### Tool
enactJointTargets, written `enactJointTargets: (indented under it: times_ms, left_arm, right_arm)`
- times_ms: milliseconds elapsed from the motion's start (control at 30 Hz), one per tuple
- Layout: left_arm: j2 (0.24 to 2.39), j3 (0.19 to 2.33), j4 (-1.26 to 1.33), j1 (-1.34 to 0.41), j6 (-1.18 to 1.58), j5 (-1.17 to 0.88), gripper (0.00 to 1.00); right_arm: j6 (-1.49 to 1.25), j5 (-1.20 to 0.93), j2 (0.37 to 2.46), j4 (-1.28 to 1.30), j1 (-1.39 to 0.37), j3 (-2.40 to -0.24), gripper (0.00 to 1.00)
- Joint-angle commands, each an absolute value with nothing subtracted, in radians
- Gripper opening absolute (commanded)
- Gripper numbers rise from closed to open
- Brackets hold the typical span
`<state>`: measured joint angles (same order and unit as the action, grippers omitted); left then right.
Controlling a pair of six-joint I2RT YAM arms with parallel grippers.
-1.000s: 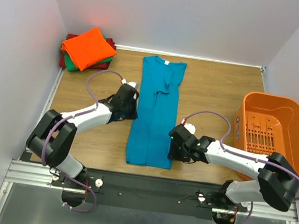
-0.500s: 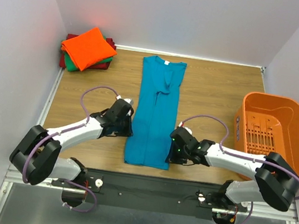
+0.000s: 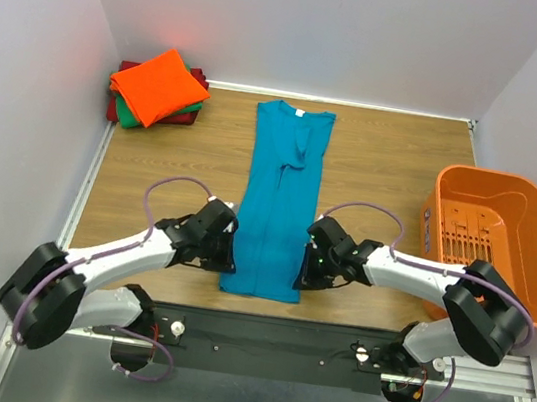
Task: Fold and stack the t-shirts
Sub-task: Fold the tshirt
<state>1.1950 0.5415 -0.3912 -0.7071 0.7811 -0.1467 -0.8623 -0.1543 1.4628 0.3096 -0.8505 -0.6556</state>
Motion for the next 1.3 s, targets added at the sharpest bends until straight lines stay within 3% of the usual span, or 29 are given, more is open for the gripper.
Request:
enactJointTargets:
  times_ms: [0,233,733,800,1000,1267]
  left_arm:
    - [1.056,0.494,-0.462,-0.719,0.886,-0.112,0.08]
    - [0.951,0.387,-0.414,-0.726,0.975,-0.114,0.0]
    - [0.989,0.374,-0.314,-0.744,0.95,-0.123,0.0]
    - [0.986,0.388,-0.301,-0.744,0.93,-0.127,0.03]
    - [0.928,0.393,-0.302,-0.744,0.949,-0.106,0.26]
    - [0.943,0.414,-0.405,-0.746,0.988,-0.04,0.3]
  right_arm:
    - [-0.854,-0.023,1.482,0.456,-0.836,-0.581,0.16]
    - [-0.956,0.048,1.398,0.469,-0.836,-0.571,0.16]
    - [-1.054,0.075,1.329,0.526,-0.834,-0.543,0.17]
    - [-1.06,0.083,1.292,0.528,-0.835,-0.534,0.17]
    - [-1.054,0.066,1.157,0.529,-0.835,-0.511,0.45]
    - [-0.979,0.02,1.204,0.525,-0.836,-0.537,0.47]
